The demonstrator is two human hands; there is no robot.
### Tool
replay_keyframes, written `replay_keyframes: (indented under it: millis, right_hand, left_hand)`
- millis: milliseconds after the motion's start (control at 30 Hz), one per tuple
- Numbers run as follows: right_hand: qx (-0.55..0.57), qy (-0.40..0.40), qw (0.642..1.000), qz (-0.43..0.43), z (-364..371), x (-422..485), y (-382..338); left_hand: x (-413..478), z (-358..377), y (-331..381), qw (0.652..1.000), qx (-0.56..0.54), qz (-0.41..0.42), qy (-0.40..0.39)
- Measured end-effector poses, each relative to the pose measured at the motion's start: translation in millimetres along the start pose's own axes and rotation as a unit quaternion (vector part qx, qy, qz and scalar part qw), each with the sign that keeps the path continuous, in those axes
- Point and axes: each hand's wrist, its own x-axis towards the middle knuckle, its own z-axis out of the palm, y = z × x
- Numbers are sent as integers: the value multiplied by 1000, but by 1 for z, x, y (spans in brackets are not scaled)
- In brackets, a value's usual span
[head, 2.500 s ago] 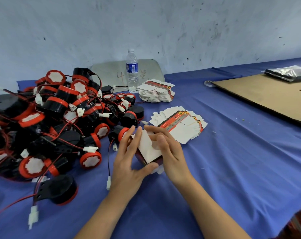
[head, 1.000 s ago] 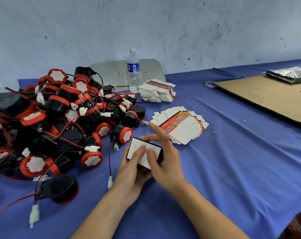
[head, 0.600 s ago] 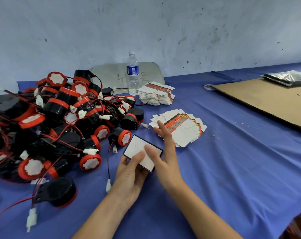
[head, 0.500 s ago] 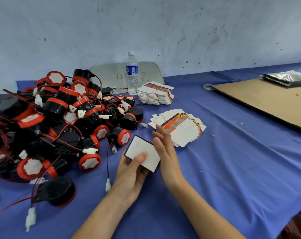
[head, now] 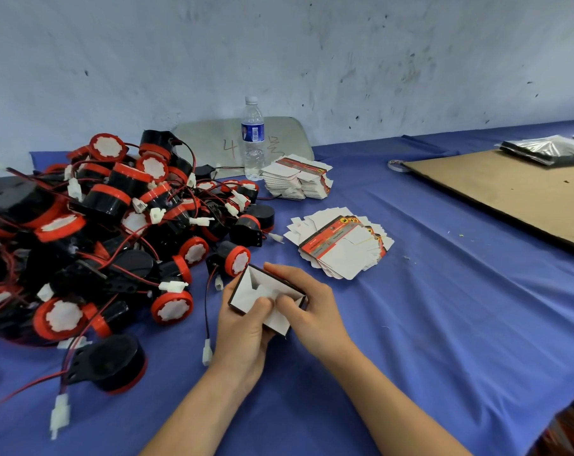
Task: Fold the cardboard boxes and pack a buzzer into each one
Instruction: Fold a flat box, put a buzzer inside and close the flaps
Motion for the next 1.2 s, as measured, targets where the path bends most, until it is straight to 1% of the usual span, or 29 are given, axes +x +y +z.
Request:
replay_keyframes:
  millis: [100, 267, 433, 700, 867, 1067, 1200]
  right_hand:
    - [-13, -4, 1000, -18, 1, 0, -1]
    - [-12, 1, 1000, -23, 1, 1, 0]
    - [-16, -12, 999, -34, 0, 1, 1]
    - [-4, -22, 999, -29, 0, 1, 0]
    - [49, -19, 999, -3, -1, 2, 0]
    - [107, -33, 994, 0, -5, 2, -4]
    - [149, -50, 988, 5, -8, 1, -5]
  left_hand:
    - [0, 0, 0, 1000, 1, 7, 4]
    - [1, 0, -1, 1000, -2, -4, 0]
    - [2, -1, 1, 1000, 8, 8, 7]
    - [1, -1, 0, 1000, -11, -7, 12]
    - [-1, 0, 3, 996, -80, -35, 14]
    - [-7, 5, 7, 995, -88, -46, -24]
    - [-7, 3, 5, 993, -96, -31, -60]
